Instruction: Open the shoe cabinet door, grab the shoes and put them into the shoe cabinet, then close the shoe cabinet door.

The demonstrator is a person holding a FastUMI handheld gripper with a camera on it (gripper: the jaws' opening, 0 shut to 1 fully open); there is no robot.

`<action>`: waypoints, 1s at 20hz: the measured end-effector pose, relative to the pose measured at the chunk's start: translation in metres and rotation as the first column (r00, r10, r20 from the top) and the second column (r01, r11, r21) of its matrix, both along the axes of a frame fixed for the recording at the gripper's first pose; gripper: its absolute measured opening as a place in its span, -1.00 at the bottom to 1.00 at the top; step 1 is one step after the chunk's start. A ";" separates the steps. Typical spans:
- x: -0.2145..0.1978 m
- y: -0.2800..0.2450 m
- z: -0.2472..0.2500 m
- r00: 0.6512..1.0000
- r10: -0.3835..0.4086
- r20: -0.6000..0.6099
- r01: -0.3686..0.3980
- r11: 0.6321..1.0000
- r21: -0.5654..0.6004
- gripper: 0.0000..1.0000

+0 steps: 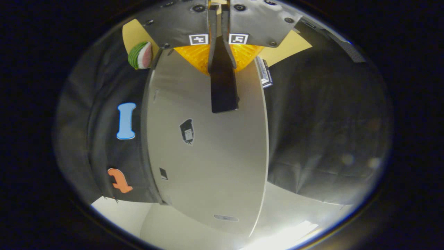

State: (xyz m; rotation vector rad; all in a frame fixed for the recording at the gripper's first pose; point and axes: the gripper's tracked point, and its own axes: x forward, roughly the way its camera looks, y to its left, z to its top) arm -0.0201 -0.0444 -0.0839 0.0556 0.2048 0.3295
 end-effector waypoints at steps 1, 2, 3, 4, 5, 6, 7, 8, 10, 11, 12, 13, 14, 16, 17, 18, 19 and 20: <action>-0.003 -0.010 0.000 1.000 -0.023 -0.001 0.023 1.000 -0.008 -0.86; -0.005 -0.019 0.000 0.999 -0.045 0.000 0.045 0.999 -0.024 -0.86; -0.007 -0.028 0.000 0.998 -0.065 0.002 0.065 0.997 -0.041 -0.87; -0.008 -0.038 0.001 0.997 -0.083 0.002 0.083 0.995 -0.053 -0.87; -0.009 -0.047 0.001 0.995 -0.101 0.003 0.101 0.993 -0.057 -0.88; -0.010 -0.054 0.002 0.993 -0.115 0.001 0.115 0.992 -0.054 -0.88; -0.011 -0.062 0.002 0.992 -0.127 -0.002 0.127 0.991 -0.051 -0.89; -0.012 -0.068 0.002 0.990 -0.141 -0.001 0.141 0.989 -0.049 -0.89; -0.013 -0.083 0.003 0.984 -0.177 -0.001 0.176 0.983 -0.045 -0.89; -0.013 -0.091 0.002 0.980 -0.197 -0.003 0.197 0.980 -0.040 -0.90; -0.013 -0.098 0.004 0.976 -0.216 -0.005 0.216 0.976 -0.030 -0.90; -0.015 -0.105 0.003 0.972 -0.233 -0.010 0.233 0.972 -0.020 -0.90; -0.015 -0.111 0.004 0.969 -0.246 -0.011 0.246 0.969 -0.012 -0.91; -0.013 -0.125 0.003 0.964 -0.264 -0.018 0.264 0.964 -0.003 -0.91; -0.015 -0.134 0.004 0.962 -0.271 -0.023 0.271 0.963 0.001 -0.92; -0.017 -0.141 0.005 0.961 -0.276 -0.025 0.277 0.961 0.012 -0.94; -0.014 -0.148 0.004 0.960 -0.279 -0.031 0.280 0.960 0.019 -0.95; -0.012 -0.152 0.004 0.962 -0.270 -0.036 0.271 0.962 0.028 -0.95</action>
